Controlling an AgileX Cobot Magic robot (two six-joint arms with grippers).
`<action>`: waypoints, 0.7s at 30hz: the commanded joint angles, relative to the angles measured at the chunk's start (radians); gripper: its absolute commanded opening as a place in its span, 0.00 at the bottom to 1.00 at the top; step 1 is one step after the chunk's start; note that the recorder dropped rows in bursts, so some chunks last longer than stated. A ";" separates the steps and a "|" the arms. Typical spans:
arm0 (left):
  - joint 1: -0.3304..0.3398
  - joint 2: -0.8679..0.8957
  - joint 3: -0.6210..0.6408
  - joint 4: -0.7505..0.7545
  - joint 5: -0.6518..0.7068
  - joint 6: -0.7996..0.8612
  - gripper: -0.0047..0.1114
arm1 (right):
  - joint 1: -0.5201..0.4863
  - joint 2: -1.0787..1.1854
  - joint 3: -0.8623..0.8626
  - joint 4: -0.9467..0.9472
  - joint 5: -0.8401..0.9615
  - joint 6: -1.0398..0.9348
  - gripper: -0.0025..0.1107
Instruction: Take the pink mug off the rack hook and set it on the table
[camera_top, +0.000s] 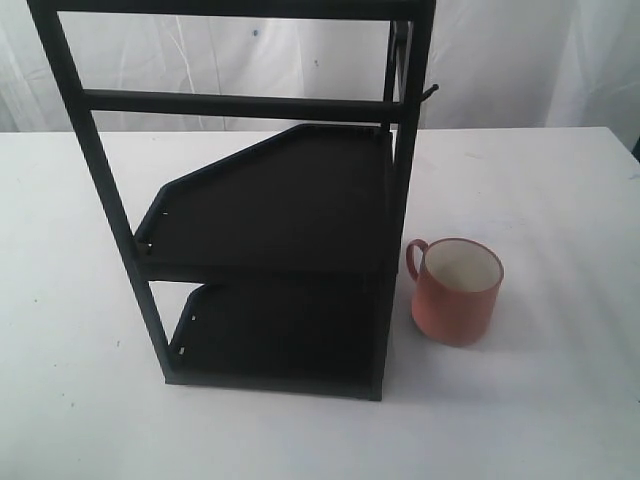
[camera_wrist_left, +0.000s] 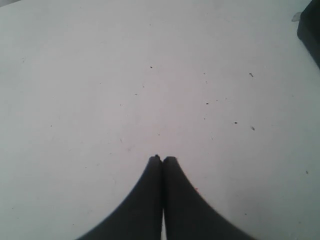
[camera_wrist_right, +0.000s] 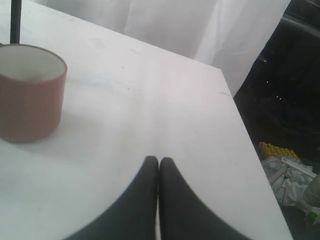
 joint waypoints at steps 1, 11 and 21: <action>0.001 -0.003 0.004 -0.008 0.018 -0.004 0.04 | 0.011 -0.006 0.006 -0.037 -0.029 -0.005 0.03; 0.001 -0.003 0.004 -0.008 0.018 -0.004 0.04 | 0.033 -0.006 0.006 -0.054 -0.119 0.029 0.03; 0.001 -0.003 0.004 -0.008 0.018 -0.004 0.04 | 0.033 -0.006 0.006 -0.227 0.015 0.523 0.03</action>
